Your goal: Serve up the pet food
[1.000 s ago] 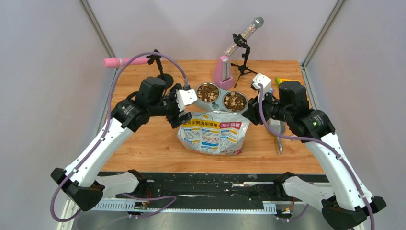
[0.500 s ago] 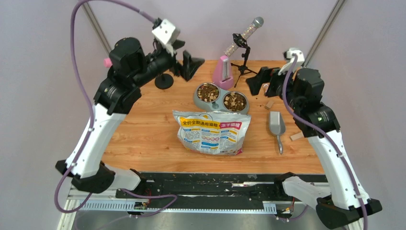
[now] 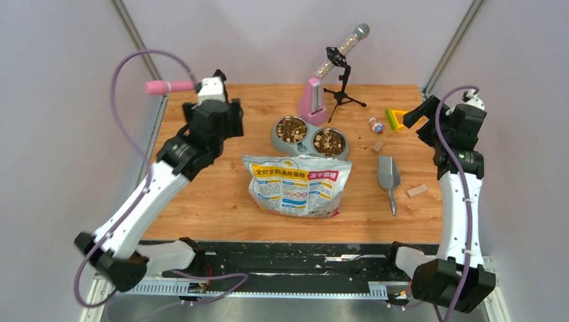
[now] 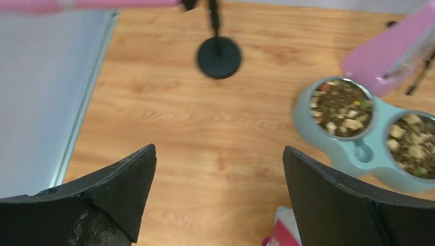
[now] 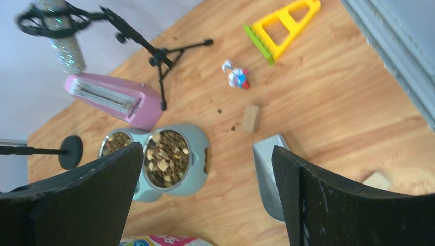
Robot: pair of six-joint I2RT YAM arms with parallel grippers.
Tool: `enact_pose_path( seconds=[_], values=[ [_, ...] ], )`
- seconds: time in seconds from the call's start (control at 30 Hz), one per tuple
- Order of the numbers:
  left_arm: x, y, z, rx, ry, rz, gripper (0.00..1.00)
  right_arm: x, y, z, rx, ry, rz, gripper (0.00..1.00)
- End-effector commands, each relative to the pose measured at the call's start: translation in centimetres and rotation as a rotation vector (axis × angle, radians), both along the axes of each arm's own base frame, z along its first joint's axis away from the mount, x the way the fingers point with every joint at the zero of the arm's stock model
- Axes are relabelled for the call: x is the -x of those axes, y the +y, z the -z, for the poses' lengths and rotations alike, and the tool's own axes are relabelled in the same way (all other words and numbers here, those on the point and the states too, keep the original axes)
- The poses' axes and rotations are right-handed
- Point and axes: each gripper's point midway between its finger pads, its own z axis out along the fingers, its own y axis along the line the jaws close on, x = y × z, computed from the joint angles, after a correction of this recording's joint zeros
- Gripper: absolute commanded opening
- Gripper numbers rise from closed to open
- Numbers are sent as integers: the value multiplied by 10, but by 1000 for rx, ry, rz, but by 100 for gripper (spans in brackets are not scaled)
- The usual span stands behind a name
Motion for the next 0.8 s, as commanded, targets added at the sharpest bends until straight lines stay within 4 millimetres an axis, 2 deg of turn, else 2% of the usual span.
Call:
enact_pose_path(
  seconds=[0.0, 0.03, 0.07, 0.1, 0.13, 0.17, 0.2, 0.3, 0.5, 0.77],
  values=[
    [71, 98, -12, 107, -124, -369, 100, 6, -4, 14, -69, -29, 79, 100],
    [86, 110, -11, 152, -148, -410, 100, 9, -4, 22, -83, -23, 92, 100],
    [95, 117, 9, 122, -106, -425, 100, 12, -4, 29, -91, -16, 106, 100],
    [109, 126, 13, 159, -116, -448, 100, 16, -5, 35, -95, -12, 118, 100],
    [115, 129, 25, 157, -100, -456, 100, 20, -6, 42, -97, -3, 132, 100],
    [125, 134, 26, 197, -115, -462, 100, 23, -7, 46, -99, -1, 144, 100],
    [129, 136, 36, 193, -102, -462, 100, 27, -7, 50, -99, 3, 158, 100],
    [144, 144, 44, 224, -111, -462, 100, 38, -8, 55, -101, -8, 183, 100],
    [156, 156, 50, 183, -93, -491, 100, 51, -8, 42, -86, -67, 199, 100],
    [154, 157, 43, 156, -97, -484, 100, 55, -14, 35, -67, -96, 233, 100]
  ],
)
